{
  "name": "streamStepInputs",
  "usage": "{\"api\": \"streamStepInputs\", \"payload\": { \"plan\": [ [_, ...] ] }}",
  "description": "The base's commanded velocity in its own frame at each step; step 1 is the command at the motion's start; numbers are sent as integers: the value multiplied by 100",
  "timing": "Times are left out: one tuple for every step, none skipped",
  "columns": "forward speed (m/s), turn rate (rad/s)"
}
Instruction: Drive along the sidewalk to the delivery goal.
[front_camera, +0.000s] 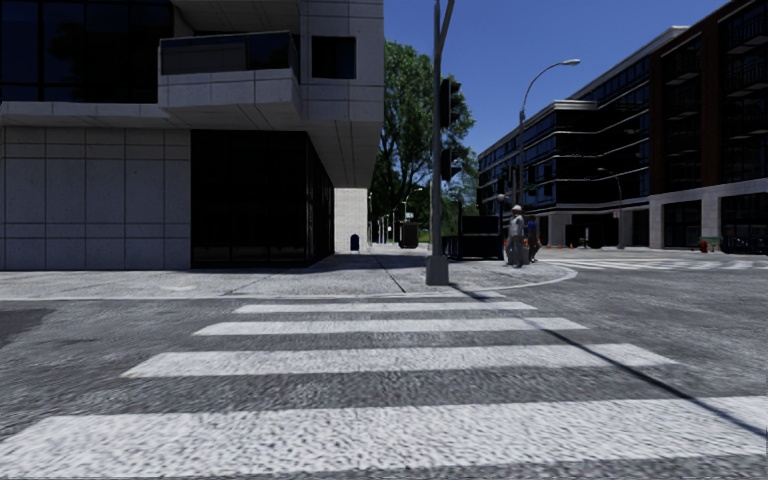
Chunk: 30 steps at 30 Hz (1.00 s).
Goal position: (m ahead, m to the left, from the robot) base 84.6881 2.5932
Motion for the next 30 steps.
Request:
{"api": "streamStepInputs", "payload": {
  "plan": [
    [200,0],
    [200,0],
    [200,0],
    [200,0],
    [200,0],
    [200,0],
    [200,0],
    [200,0],
    [200,0],
    [200,0],
    [200,0],
    [200,0],
    [200,0],
    [200,0],
    [200,0],
    [200,0],
    [200,0],
    [200,0],
    [200,0],
    [200,0],
    [200,0],
    [200,0],
    [200,0],
    [200,0],
    [200,0],
    [200,0],
    [200,0],
    [200,0],
    [200,0],
    [200,0]
  ]
}}
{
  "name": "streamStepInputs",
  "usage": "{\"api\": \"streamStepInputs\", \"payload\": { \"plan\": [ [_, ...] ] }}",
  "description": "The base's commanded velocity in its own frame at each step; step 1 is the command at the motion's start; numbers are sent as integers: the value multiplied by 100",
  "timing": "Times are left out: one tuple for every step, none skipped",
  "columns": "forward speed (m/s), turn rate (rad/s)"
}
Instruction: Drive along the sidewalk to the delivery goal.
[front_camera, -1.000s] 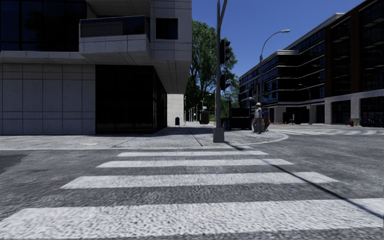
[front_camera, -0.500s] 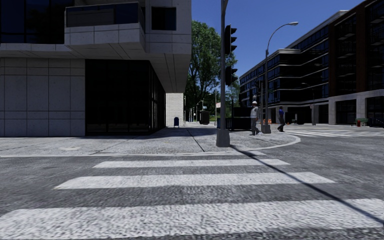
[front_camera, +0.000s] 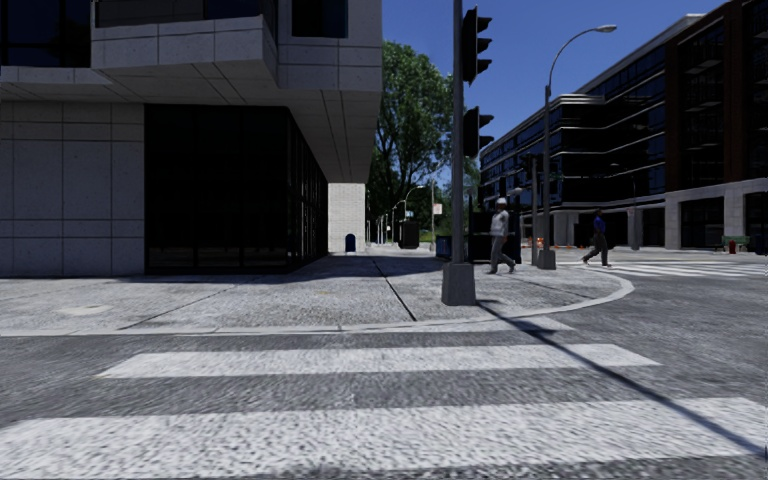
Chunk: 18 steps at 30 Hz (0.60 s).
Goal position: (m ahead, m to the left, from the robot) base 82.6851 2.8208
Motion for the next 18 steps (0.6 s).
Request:
{"api": "streamStepInputs", "payload": {
  "plan": [
    [200,0],
    [200,0],
    [200,0],
    [200,0],
    [200,0],
    [200,0],
    [200,0],
    [200,0],
    [200,0],
    [200,0],
    [200,0],
    [200,0],
    [200,0],
    [200,0],
    [200,0],
    [200,0],
    [200,0],
    [200,0]
  ]
}}
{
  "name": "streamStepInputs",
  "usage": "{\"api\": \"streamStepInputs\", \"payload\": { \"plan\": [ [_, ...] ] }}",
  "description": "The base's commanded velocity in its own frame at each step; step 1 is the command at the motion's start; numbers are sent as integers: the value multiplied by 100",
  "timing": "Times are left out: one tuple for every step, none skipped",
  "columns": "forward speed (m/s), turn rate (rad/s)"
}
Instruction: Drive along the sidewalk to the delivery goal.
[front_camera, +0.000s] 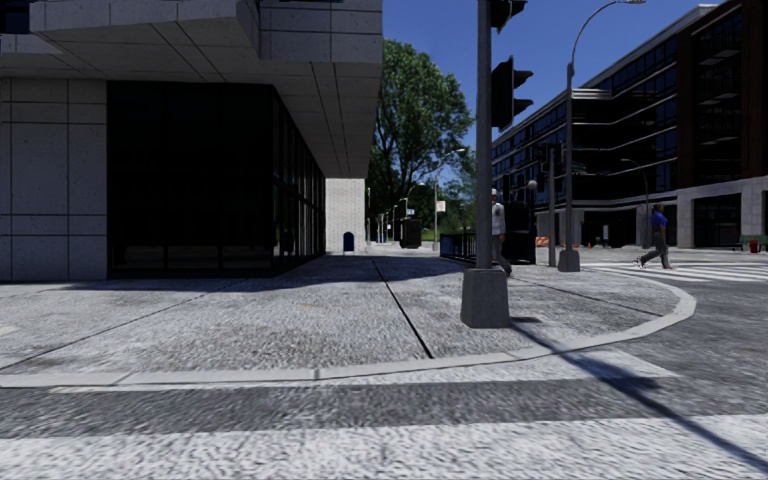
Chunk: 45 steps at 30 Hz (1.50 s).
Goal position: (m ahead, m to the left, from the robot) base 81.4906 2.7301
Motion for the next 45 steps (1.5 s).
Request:
{"api": "streamStepInputs", "payload": {
  "plan": [
    [200,0],
    [200,0],
    [200,0],
    [200,0],
    [200,0],
    [200,16],
    [200,16],
    [200,22],
    [200,24],
    [188,27],
    [171,32],
    [171,32],
    [164,34],
    [160,36],
    [158,38],
    [158,38],
    [156,40],
    [154,43],
    [153,44],
    [152,44],
    [141,44],
    [141,44],
    [141,44],
    [140,44],
    [140,44],
    [140,44],
    [140,44],
    [140,44],
    [140,44],
    [140,44],
    [140,44],
    [140,44],
    [140,44],
    [140,37],
    [140,0],
    [140,0],
    [138,0],
    [137,0],
    [135,0],
    [135,0],
    [134,0],
    [133,0],
    [130,0],
    [123,0],
    [123,0]
  ]
}}
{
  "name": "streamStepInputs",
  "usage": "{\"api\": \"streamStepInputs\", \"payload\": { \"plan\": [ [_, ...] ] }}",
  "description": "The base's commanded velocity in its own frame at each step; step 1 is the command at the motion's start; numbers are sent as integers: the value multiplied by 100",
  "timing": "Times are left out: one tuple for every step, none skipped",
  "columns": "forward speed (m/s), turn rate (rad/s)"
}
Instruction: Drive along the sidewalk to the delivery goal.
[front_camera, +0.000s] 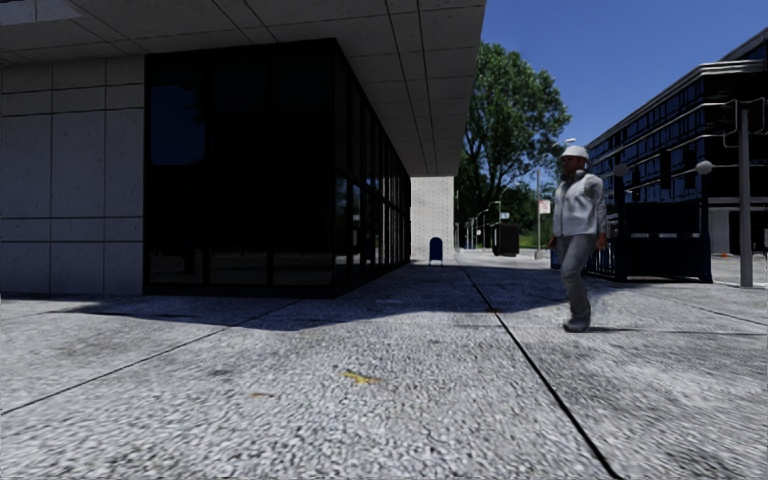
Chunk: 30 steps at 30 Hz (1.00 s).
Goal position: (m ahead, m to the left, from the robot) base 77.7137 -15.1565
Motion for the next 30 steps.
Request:
{"api": "streamStepInputs", "payload": {
  "plan": [
    [105,0],
    [65,0],
    [48,0],
    [48,0],
    [40,-16],
    [37,-34],
    [37,-39],
    [37,-40],
    [37,-40],
    [37,-41],
    [39,-41],
    [47,-41],
    [47,-41],
    [58,-41],
    [63,-41],
    [65,-46],
    [66,-48],
    [66,-48],
    [69,-49],
    [73,-49],
    [76,-49],
    [76,-49],
    [81,-49],
    [86,-49],
    [90,-49],
    [91,-49],
    [91,-49],
    [92,-49],
    [92,-49],
    [93,-49]
  ]
}}
